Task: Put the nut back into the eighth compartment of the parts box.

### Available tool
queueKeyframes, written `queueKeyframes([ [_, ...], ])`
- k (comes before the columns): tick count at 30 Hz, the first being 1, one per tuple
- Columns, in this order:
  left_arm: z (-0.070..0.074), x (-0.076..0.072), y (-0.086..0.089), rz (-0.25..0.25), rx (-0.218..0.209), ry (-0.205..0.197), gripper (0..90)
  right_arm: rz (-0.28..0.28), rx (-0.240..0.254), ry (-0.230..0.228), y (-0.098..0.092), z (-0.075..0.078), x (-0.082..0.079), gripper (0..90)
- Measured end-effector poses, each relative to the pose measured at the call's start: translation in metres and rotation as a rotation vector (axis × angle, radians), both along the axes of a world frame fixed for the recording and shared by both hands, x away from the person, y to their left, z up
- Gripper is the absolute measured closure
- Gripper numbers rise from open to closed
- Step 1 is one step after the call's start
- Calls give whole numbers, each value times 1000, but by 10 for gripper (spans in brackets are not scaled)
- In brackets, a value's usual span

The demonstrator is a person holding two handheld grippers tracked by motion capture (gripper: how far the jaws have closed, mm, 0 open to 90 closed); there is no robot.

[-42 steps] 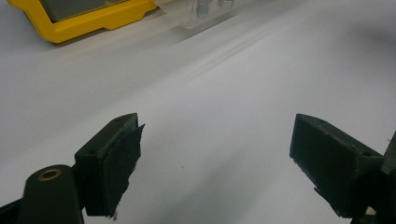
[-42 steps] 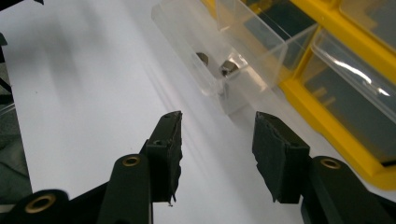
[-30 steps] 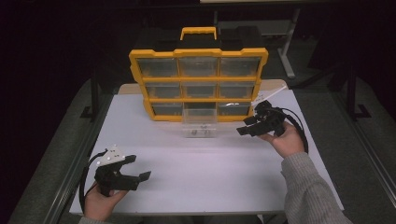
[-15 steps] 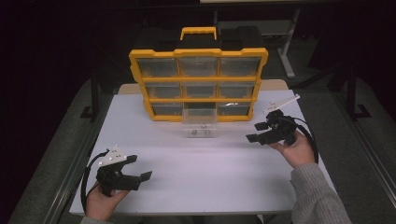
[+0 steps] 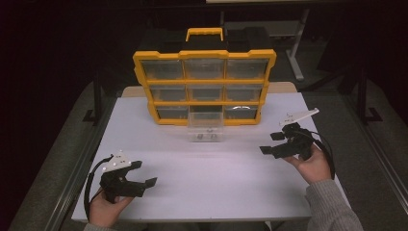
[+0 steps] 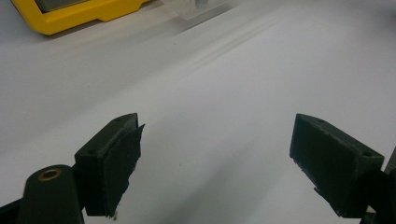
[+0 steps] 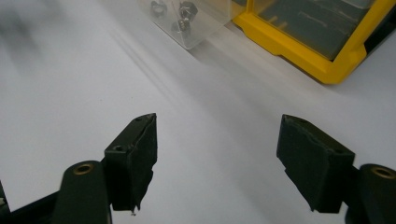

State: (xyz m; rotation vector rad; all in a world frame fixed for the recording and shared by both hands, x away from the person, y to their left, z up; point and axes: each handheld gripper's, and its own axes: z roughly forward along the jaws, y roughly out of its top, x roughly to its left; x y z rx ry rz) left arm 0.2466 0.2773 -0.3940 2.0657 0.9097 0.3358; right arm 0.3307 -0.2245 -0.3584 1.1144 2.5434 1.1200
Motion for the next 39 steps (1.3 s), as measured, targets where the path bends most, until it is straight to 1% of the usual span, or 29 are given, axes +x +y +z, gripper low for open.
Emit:
queueKeyframes([
  [3,-1,-1,0,11,-12,10,159,-10,1,-1,-4,-6,-6,262],
  [5,-1,-1,0,8,-10,13,159,-11,2,-1,-5,-7,-8,258],
  [6,-2,-1,0,6,-11,14,159,-9,-3,-10,-6,-9,-10,252],
  [7,-3,-1,0,5,-12,16,159,-16,-6,-5,-7,-10,-12,247],
  [8,-3,-1,0,3,-10,14,159,-19,-10,-9,-8,-12,-15,241],
  [9,-4,0,0,-2,-7,15,159,-19,-10,-9,-8,-12,-15,241],
  [11,-5,-1,-1,-5,-13,21,159,-26,-7,-14,-10,-15,-18,230],
  [12,-6,-1,-1,-11,-7,19,159,-28,-13,-17,-11,-15,-19,221],
  [13,-6,-1,-1,-15,-3,20,159,-32,-12,-16,-11,-16,-21,220],
  [15,-8,0,-1,-13,-7,20,159,-35,-6,-19,-11,-20,-24,213],
  [17,-9,0,0,-17,-1,22,159,-37,-2,-17,-11,-21,-25,210],
  [20,-11,-1,0,-15,-4,27,159,-36,0,-16,-11,-26,-29,209],
  [22,-12,-1,0,-26,9,25,159,-37,1,-16,-10,-29,-31,208],
  [24,-12,-1,-1,-24,5,29,159,-38,9,-13,-10,-31,-32,207],
  [27,-14,-1,-2,-34,12,27,159,-40,2,-12,-8,-34,-36,199],
  [29,-14,-1,-3,-35,24,28,159,-40,0,-18,-7,-35,-38,195],
  [30,-14,-1,-2,-41,36,26,158,-42,9,-23,-7,-36,-39,190],
  [31,-14,-1,-2,-41,35,27,158,-43,15,-20,-7,-38,-39,189],
  [34,-15,-1,-2,-40,29,22,156,-49,-3,-18,-5,-39,-41,186],
  [39,-15,-1,-1,-35,24,27,154,-48,6,-21,-3,-39,-43,187],
])
